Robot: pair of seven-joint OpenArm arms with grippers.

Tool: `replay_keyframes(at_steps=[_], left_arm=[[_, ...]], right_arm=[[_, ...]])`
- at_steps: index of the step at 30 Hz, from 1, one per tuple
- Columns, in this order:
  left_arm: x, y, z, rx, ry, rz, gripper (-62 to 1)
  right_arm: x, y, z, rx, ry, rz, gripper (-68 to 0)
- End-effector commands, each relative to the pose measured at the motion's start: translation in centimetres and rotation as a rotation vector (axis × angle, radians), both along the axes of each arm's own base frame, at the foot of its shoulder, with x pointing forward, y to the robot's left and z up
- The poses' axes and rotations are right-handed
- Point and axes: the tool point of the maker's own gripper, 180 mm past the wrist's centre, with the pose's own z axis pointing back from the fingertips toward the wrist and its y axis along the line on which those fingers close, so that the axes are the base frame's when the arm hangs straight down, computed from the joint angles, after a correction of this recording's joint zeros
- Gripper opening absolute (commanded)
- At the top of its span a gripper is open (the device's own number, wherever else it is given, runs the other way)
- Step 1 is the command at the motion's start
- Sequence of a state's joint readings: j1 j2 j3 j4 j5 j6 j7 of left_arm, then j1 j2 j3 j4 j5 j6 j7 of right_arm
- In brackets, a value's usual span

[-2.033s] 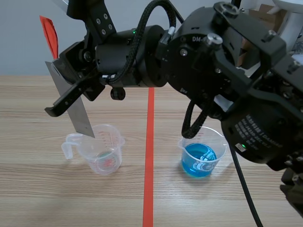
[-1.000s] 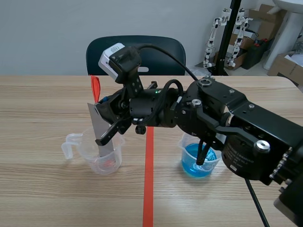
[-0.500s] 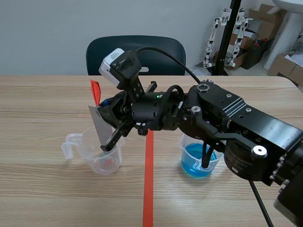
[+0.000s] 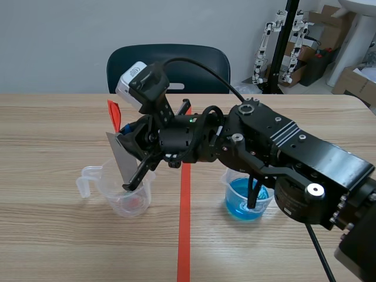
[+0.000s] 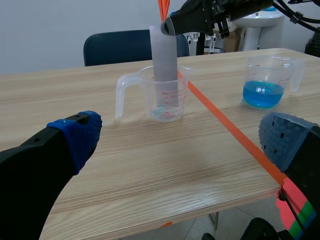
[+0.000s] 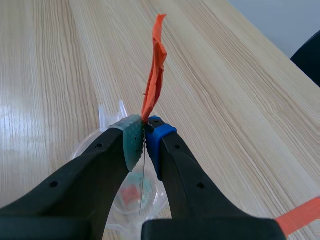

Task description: Do the redox reaction experiment. put the plate into the left beaker

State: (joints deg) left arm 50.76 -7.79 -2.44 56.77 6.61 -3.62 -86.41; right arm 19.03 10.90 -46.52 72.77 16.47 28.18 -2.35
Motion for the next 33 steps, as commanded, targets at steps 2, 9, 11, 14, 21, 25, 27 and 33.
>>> replay_keyframes(at_steps=[2,9,11,14,21,25,27,33], left_arm=[[-0.2,0.0,1.1,-0.015,-0.049,-0.001,1.4],[-0.2,0.0,1.1,-0.015,-0.049,-0.001,1.4],[-0.2,0.0,1.1,-0.015,-0.049,-0.001,1.4],[-0.2,0.0,1.1,-0.015,-0.049,-0.001,1.4],[-0.2,0.0,1.1,-0.015,-0.049,-0.002,1.4],[-0.2,0.0,1.1,-0.015,-0.049,-0.002,1.4],[-0.2,0.0,1.1,-0.015,-0.049,-0.002,1.4],[-0.2,0.0,1.1,-0.015,-0.049,-0.002,1.4]], right_arm=[[-0.1,0.9,1.1,0.0,-0.056,0.04,-56.0],[-0.2,0.9,0.8,-0.032,-0.073,0.05,-0.3],[-0.1,1.0,0.4,-0.07,-0.086,0.05,0.4],[-0.2,1.2,0.2,-0.088,-0.099,0.055,0.4],[-0.4,1.5,0.3,-0.081,-0.099,0.063,0.4],[-0.7,1.8,0.2,-0.083,-0.098,0.074,0.4],[-0.9,1.9,0.1,-0.085,-0.097,0.08,0.4],[-1.1,2.1,0.0,-0.087,-0.096,0.088,0.4]])
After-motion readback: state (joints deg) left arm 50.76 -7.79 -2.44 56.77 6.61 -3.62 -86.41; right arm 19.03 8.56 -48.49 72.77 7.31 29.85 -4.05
